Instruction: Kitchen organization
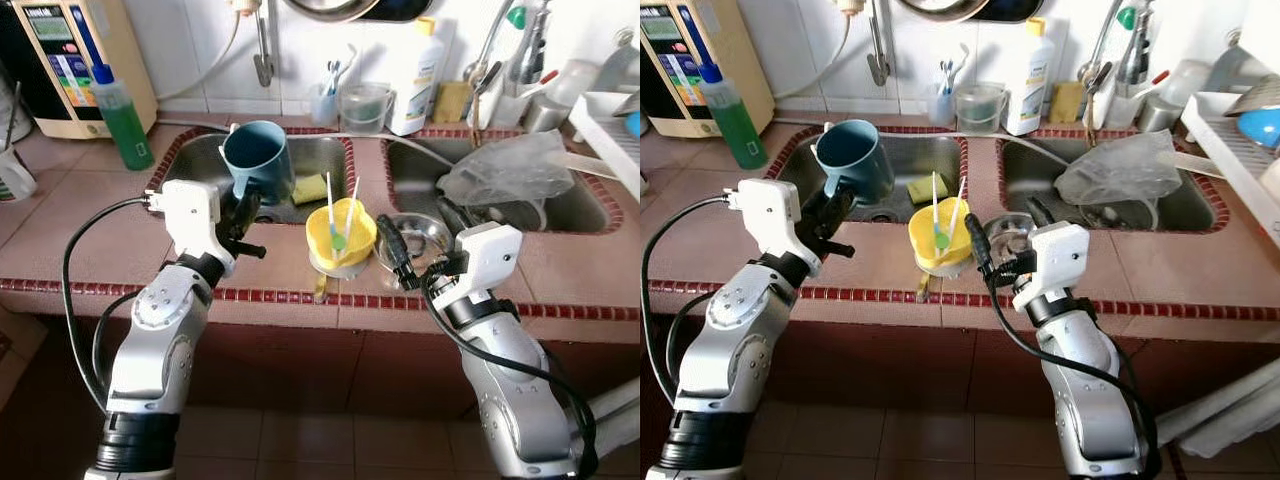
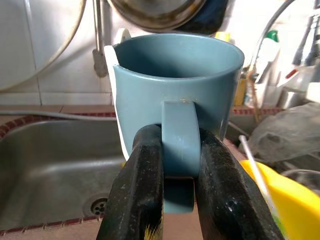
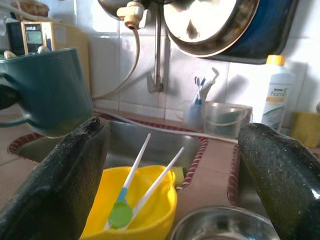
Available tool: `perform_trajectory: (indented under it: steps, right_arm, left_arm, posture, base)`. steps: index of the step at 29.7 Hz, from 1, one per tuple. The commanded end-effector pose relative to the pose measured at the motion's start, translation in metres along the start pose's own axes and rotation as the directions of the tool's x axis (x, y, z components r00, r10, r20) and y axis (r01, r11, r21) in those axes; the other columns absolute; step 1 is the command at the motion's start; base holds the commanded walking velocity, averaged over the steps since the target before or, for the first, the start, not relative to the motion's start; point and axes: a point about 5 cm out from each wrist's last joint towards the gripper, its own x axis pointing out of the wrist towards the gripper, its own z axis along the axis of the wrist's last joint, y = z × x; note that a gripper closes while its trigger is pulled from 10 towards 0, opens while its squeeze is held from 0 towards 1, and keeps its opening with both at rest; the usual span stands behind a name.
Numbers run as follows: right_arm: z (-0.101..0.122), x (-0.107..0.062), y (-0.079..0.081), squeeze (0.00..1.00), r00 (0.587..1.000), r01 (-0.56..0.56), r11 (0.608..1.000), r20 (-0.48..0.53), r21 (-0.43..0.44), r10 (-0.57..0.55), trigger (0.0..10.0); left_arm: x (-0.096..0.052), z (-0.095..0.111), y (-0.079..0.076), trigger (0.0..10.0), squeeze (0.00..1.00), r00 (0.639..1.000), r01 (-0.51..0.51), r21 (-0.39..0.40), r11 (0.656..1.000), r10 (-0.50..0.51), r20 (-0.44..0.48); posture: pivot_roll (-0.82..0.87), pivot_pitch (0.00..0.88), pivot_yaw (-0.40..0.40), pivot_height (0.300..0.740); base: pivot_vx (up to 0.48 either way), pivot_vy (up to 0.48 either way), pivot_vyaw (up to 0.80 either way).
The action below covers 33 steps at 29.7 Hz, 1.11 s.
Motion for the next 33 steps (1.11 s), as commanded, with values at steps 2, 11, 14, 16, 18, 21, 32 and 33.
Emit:
perform_trajectory:
  steps: [2, 11, 14, 16, 18, 21, 32, 33]
  right_arm:
    - [0.002, -0.002, -0.005, 0.0, 1.0, 0.011, 1.0, 0.004, -0.009, -0.011, 10.0]
    - [0.001, -0.002, -0.004, 0.0, 1.0, 0.007, 1.0, 0.002, -0.009, -0.007, 10.0]
    - [0.002, -0.002, -0.004, 0.0, 1.0, 0.006, 1.0, 0.003, -0.009, -0.006, 10.0]
    - [0.002, -0.002, -0.004, 0.0, 1.0, 0.004, 1.0, 0.003, -0.01, -0.004, 10.0]
    - [0.003, -0.002, -0.004, 0.0, 1.0, 0.002, 1.0, 0.004, -0.009, -0.002, 10.0]
    - [0.003, -0.002, -0.004, 0.0, 1.0, 0.0, 1.0, 0.004, -0.008, 0.0, 10.0]
    - [0.001, -0.007, 0.007, 0.0, 0.996, -0.082, 0.997, -0.023, 0.006, 0.082, 10.0]
    - [0.001, -0.007, 0.007, 0.0, 0.996, -0.082, 0.997, -0.023, 0.006, 0.082, 10.0]
  left_arm:
    - [0.002, 0.005, -0.005, 10.0, 0.0, 1.0, 0.017, -0.009, 1.0, -0.016, 0.021]
    - [0.003, 0.005, -0.006, 10.0, 0.0, 1.0, 0.016, -0.011, 1.0, -0.016, 0.021]
    - [0.003, 0.005, -0.006, 10.0, 0.0, 1.0, 0.016, -0.012, 1.0, -0.016, 0.021]
    - [0.003, 0.005, -0.007, 10.0, 0.0, 1.0, 0.016, -0.014, 1.0, -0.015, 0.021]
    - [0.003, 0.005, -0.008, 10.0, 0.0, 1.0, 0.017, -0.014, 1.0, -0.016, 0.021]
    - [0.003, 0.004, -0.008, 10.0, 0.0, 1.0, 0.017, -0.015, 1.0, -0.017, 0.021]
    - [0.005, 0.002, -0.007, 10.0, 0.0, 1.0, -0.02, -0.006, 1.0, 0.02, 0.008]
    - [0.005, 0.002, -0.007, 10.0, 0.0, 1.0, -0.02, -0.006, 1.0, 0.02, 0.008]
  posture:
    - [-0.11, 0.038, 0.026, 0.74]
    - [-0.11, 0.037, 0.024, 0.74]
    - [-0.11, 0.037, 0.024, 0.74]
    - [-0.11, 0.038, 0.023, 0.74]
    - [-0.11, 0.039, 0.022, 0.74]
    - [-0.12, 0.039, 0.022, 0.74]
    - [-0.12, 0.036, 0.019, 0.74]
    - [-0.12, 0.036, 0.019, 0.74]
  base:
    - [0.345, 0.0, 0.0]
    - [0.345, 0.0, 0.0]
    - [0.345, 0.0, 0.0]
    - [0.345, 0.0, 0.0]
    - [0.347, 0.0, 0.0]
    - [0.346, 0.0, 0.0]
    - [0.151, 0.0, 0.0]
    - [0.0, 0.0, 0.0]
